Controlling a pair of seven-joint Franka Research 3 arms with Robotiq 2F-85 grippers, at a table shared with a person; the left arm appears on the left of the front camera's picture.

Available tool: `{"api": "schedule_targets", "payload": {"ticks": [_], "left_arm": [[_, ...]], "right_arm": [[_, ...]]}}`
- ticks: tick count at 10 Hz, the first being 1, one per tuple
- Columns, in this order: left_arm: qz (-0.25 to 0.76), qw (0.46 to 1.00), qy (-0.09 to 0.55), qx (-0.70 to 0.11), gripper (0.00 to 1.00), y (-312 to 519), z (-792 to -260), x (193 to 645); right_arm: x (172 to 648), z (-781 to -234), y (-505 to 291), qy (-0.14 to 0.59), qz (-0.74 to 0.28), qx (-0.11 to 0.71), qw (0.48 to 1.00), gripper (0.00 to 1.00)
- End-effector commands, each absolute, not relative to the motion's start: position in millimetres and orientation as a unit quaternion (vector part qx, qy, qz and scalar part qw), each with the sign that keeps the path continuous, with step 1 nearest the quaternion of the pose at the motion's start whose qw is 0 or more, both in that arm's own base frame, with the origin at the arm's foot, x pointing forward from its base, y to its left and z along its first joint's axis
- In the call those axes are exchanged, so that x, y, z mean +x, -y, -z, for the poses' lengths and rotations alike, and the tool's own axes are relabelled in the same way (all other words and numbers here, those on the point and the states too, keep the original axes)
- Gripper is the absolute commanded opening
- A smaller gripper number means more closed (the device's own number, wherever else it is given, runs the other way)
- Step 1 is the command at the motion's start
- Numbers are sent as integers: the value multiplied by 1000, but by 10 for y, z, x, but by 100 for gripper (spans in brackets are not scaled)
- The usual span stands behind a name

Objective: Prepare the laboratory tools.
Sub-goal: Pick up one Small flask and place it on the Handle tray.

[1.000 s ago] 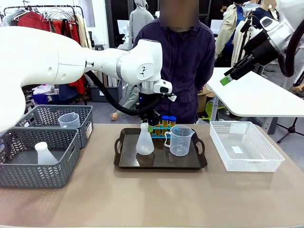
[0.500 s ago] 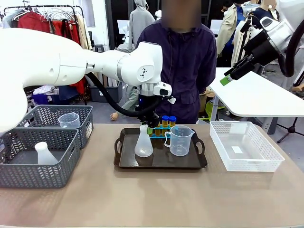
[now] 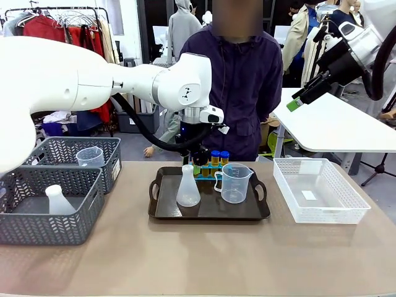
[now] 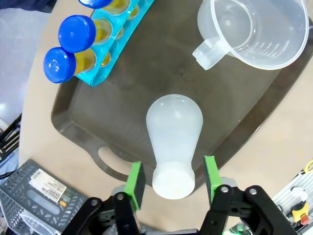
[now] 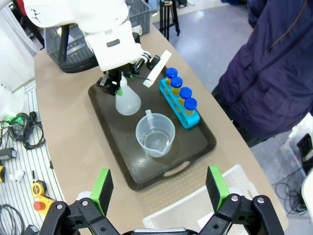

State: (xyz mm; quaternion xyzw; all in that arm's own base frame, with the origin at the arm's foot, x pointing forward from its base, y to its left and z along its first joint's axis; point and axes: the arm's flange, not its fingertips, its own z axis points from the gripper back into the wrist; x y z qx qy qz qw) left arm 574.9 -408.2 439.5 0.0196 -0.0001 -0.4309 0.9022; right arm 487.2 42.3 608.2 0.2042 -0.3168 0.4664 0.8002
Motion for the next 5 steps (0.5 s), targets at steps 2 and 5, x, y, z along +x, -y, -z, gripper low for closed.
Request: {"api": "schedule_targets", "payload": {"ticks": [2,5], "left_arm": [[435,900,1,15,100,4064,-4518,5774],[434,901,11,16,100,4063,-4681,5705]], "right_arm": [[4874,-6087,-417,317,-470,205,798,100],[4874,-6087,-417,317,-470,205,798,100]]}}
